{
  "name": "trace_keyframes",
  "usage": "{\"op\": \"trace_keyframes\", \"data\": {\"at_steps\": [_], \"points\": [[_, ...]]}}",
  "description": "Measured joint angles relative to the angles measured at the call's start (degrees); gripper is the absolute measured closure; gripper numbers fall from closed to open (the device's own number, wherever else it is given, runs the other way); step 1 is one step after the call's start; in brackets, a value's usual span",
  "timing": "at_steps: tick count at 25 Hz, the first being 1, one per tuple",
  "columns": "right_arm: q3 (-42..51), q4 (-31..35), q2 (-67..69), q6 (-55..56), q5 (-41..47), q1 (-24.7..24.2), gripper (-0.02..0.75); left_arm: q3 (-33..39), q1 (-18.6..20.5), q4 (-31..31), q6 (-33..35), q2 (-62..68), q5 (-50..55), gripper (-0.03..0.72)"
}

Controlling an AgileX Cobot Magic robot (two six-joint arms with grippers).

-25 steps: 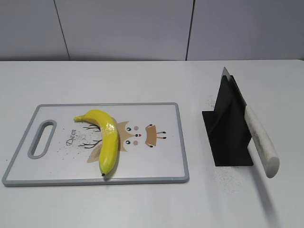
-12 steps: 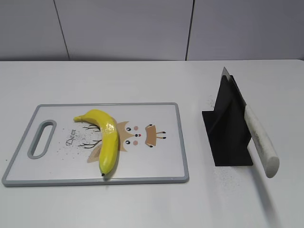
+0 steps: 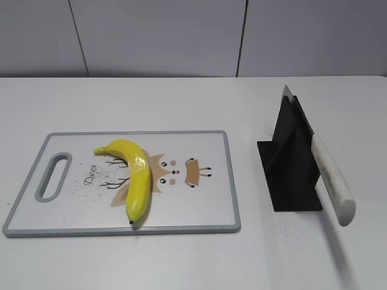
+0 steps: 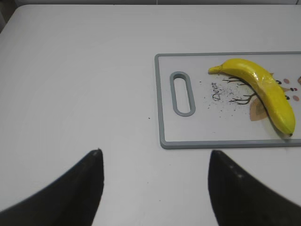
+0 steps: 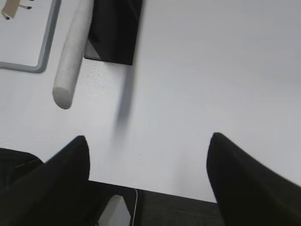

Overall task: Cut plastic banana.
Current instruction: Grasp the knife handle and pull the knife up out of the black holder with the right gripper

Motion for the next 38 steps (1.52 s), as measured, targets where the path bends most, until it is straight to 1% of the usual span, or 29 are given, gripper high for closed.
{"op": "trace_keyframes", "data": {"at_steps": [9,13,15,16,18,22,24,27,33,35,38], "points": [[-8.6,10.5,16.5,-2.7,-0.3,0.0,0.154,0.0,0.0,0.0,0.0,-1.3,0.0,0.06],[-11.1,13.3,22.4,-3.4,-0.3,0.0,0.154,0.0,0.0,0.0,0.0,-1.4,0.0,0.086],[-11.2,13.7,24.7,-3.5,-0.4,0.8,0.164,0.0,0.0,0.0,0.0,-1.4,0.0,0.093],[-11.2,13.7,25.7,-3.2,-0.4,1.6,0.173,0.0,0.0,0.0,0.0,-1.4,0.0,0.094],[-11.2,13.0,27.4,-1.8,-1.0,4.7,0.193,0.0,0.0,0.0,0.0,-1.4,0.0,0.095],[-11.2,5.5,31.4,8.4,-3.5,12.0,0.209,0.0,0.0,0.0,0.0,-1.4,0.0,0.095],[-11.2,3.3,33.8,11.6,-4.4,14.0,0.209,0.0,0.0,0.0,0.0,-1.4,0.0,0.095],[-11.2,2.6,38.0,14.0,-5.8,14.9,0.211,0.0,0.0,0.0,0.0,-1.4,0.0,0.096],[-11.3,1.8,46.9,17.3,-7.3,15.0,0.214,0.0,0.0,0.0,0.0,-1.4,0.0,0.097],[-11.3,1.8,49.0,17.9,-7.4,15.0,0.231,0.0,0.0,0.0,0.0,-1.4,0.0,0.097],[-11.3,1.7,51.1,18.2,-7.6,15.0,0.29,0.0,0.0,0.0,0.0,-1.4,0.0,0.097]]}}
